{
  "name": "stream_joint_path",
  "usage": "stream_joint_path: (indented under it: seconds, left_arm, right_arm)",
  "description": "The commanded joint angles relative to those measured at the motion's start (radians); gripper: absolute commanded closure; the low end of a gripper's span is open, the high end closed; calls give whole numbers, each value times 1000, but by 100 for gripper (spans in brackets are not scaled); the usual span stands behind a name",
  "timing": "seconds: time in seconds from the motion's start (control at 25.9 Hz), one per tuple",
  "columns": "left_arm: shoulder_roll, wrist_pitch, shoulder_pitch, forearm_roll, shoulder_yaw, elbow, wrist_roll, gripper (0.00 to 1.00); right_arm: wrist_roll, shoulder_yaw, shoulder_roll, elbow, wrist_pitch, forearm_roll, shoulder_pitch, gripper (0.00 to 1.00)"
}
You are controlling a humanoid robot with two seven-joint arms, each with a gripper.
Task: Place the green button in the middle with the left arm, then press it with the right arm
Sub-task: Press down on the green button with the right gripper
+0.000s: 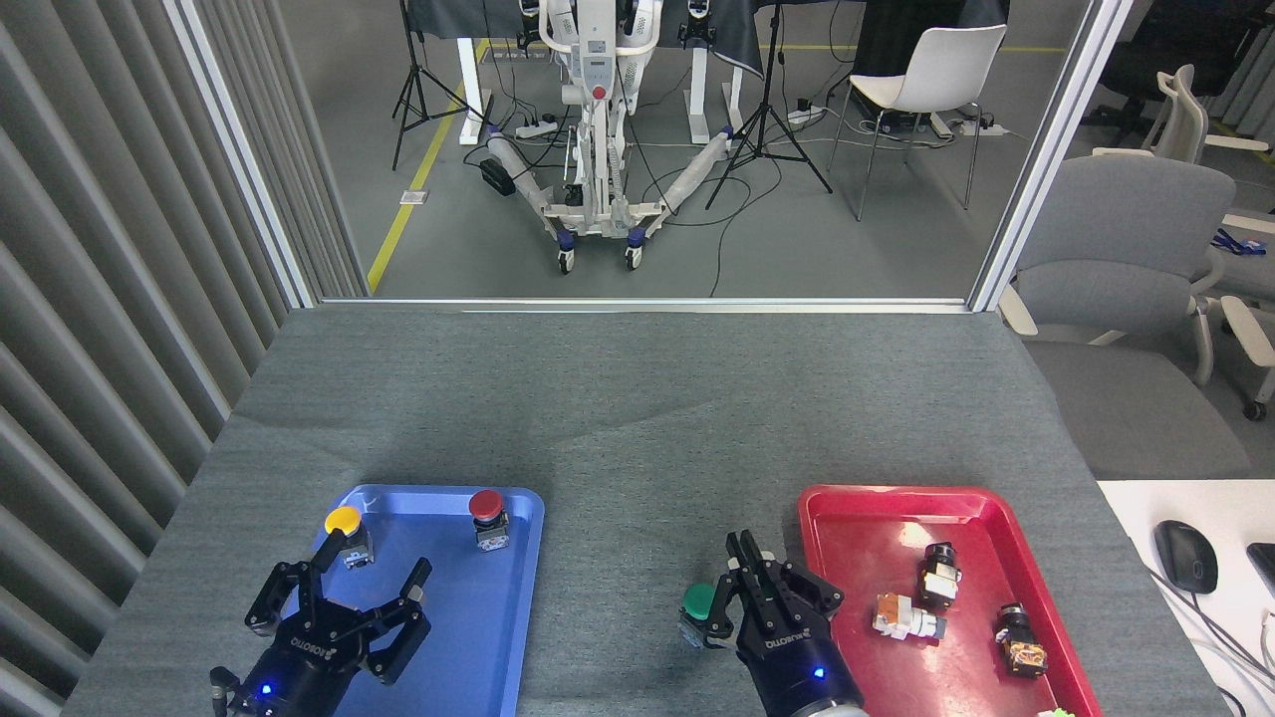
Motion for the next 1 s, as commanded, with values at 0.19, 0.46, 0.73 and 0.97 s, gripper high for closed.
stream_joint_path:
  seconds: [0.19,0.46,0.73,0.97]
  left_arm:
    - [3,-35,-10,21,21,34,-1,1]
    - [13,-67,-27,19,19,41,-2,1]
    - [14,-75,-49,19,15,42,-2,1]
    - [29,-75,-81,19,15,85,-2,1]
  right_arm:
    - [8,33,52,105,14,71,-29,91]
    - [-15,30,53,202,31,71,-38,90]
    - [-32,32,56,251,31,71,-41,87]
    - [-66,33,56,289,32,71,-41,87]
